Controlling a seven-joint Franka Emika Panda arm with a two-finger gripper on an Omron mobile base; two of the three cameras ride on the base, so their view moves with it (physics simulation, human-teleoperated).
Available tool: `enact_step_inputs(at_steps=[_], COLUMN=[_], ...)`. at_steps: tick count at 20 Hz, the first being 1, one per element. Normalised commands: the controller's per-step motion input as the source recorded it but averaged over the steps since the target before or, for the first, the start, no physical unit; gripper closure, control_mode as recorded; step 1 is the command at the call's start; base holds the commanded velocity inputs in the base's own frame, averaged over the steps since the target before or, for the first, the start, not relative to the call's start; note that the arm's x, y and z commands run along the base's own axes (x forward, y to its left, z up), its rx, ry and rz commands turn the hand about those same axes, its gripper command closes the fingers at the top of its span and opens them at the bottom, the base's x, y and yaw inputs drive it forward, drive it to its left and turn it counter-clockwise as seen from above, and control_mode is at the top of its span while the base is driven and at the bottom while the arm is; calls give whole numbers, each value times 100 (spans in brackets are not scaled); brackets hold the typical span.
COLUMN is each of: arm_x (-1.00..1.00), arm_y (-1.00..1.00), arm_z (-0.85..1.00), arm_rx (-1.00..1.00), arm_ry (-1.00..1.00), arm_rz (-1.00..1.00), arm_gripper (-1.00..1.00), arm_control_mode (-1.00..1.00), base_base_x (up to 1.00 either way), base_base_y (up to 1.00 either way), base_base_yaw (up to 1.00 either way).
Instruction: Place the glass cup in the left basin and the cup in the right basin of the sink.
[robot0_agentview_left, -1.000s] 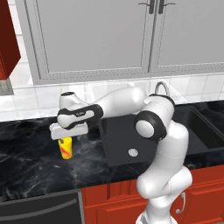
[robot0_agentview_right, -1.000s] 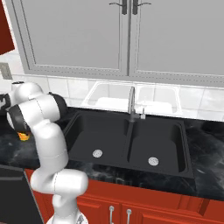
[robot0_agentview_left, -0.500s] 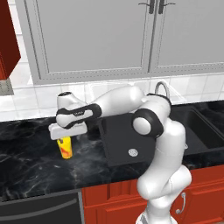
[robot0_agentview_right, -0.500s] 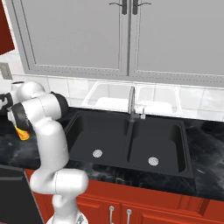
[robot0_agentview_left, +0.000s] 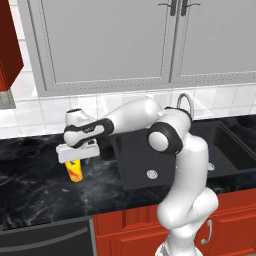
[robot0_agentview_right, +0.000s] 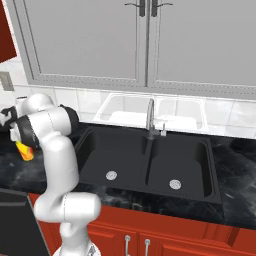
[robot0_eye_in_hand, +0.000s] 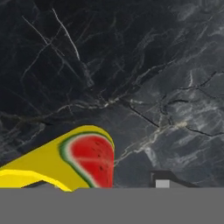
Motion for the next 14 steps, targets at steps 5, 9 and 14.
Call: enact_step_inputs(at_steps=[5, 9, 14], arm_x=[-2, -11, -15], arm_y=[-10, -23, -30], arm_z=[-19, 8, 19], arm_rx=[0, 0, 0], arm_ry=[7, 14, 19], arm_rz=[-8, -8, -8], arm_gripper=[100, 100, 100], arm_control_mode=[-100, -100, -100], base_base_x=[0, 0, 0], base_base_y=[0, 0, 0], base_base_yaw=[0, 0, 0])
